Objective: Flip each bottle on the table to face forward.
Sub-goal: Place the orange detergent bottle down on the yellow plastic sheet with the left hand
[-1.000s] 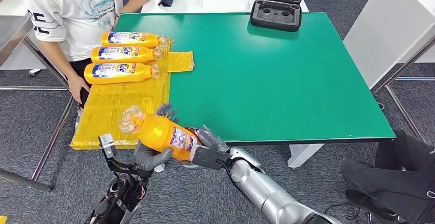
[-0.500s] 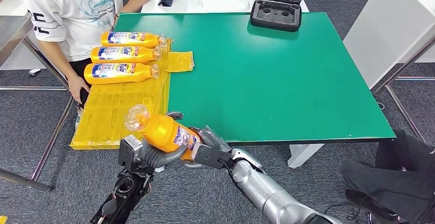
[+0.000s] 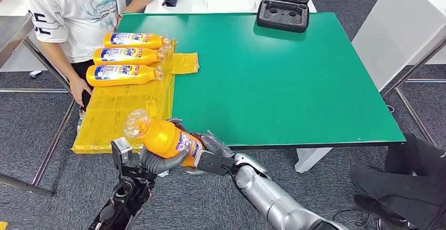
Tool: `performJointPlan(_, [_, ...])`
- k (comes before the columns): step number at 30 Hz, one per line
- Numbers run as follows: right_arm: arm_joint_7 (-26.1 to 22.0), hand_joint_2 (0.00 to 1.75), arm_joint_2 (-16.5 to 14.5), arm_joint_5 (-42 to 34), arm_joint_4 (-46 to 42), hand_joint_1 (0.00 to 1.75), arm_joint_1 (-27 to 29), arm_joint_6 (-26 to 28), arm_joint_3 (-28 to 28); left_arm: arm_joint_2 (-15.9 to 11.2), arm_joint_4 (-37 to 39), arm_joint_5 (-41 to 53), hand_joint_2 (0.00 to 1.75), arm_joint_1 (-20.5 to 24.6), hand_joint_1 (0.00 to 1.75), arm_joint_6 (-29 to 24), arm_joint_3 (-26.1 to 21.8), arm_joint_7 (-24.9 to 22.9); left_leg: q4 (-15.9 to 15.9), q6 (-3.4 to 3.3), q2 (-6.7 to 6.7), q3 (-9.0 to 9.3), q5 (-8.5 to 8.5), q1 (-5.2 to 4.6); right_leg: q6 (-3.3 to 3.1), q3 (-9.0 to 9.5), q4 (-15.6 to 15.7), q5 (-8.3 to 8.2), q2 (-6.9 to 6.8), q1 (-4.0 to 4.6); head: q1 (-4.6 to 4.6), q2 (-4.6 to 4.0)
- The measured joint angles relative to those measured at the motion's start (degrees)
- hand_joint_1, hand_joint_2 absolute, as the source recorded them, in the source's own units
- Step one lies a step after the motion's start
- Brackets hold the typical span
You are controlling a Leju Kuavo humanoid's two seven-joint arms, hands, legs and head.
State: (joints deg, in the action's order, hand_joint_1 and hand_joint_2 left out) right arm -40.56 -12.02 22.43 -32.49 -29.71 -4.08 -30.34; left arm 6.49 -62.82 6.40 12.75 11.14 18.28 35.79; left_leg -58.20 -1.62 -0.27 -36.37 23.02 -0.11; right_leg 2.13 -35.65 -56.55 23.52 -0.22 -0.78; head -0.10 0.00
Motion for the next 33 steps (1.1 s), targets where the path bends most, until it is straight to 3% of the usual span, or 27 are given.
performJointPlan(1, [0.0, 1.75, -0.1, 0.1, 0.0, 0.4, 0.0, 0.0, 0.0, 0.0, 0.0, -0.4, 1.75, 0.0, 1.75, 0.5, 0.0, 0.0, 0.0, 0.0, 0.0, 0.0, 0.0, 0.0, 0.0, 0.0, 0.0, 0.0, 0.0, 0.0, 0.0, 0.0])
performJointPlan(10, [0.1, 1.75, -0.3, 0.6, 0.1, 0.4, 0.6, 0.0, 0.0, 0.0, 0.0, -0.9, 1.75, -0.1, 1.75, 1.6, 0.0, 0.1, 0.0, 0.0, 0.0, 0.0, 0.0, 0.0, 0.0, 0.0, 0.0, 0.0, 0.0, 0.0, 0.01, 0.0])
performJointPlan(13, [0.2, 1.75, -0.3, 0.6, 0.1, 0.1, 0.7, 0.0, 0.0, 0.0, 0.0, -0.9, 1.75, -0.1, 1.75, 1.6, 0.0, 0.1, 0.0, 0.0, 0.0, 0.0, 0.0, 0.0, 0.0, 0.0, 0.0, 0.0, 0.0, 0.0, 0.01, 0.0])
performJointPlan(14, [0.2, 1.31, -0.4, 0.7, 0.1, 0.0, 0.7, 0.0, 0.0, 0.0, 0.0, -0.9, 1.75, -0.1, 1.75, 1.6, 0.0, 0.1, 0.0, 0.0, 0.0, 0.0, 0.0, 0.0, 0.0, 0.0, 0.0, 0.0, 0.0, 0.0, 0.01, 0.0])
performJointPlan(17, [0.2, 0.0, -0.4, 0.4, 0.0, 0.0, 0.7, 0.7, 0.0, 0.0, -0.2, -0.9, 1.75, -0.2, 1.75, 1.6, 0.0, 0.0, 0.0, 0.0, 0.0, 0.0, 0.0, 0.0, 0.0, 0.0, 0.0, 0.0, 0.0, 0.0, 0.01, 0.0])
performJointPlan(33, [0.4, 0.0, -0.4, -2.7, -0.9, 0.0, 1.4, 2.3, 2.8, 0.1, -3.2, 1.4, 1.75, -0.5, 1.75, -3.6, 0.1, -2.2, 0.0, 0.0, -0.01, 0.0, 0.0, 0.0, 0.0, 0.01, 0.0, 0.0, 0.0, 0.0, 0.01, 0.0])
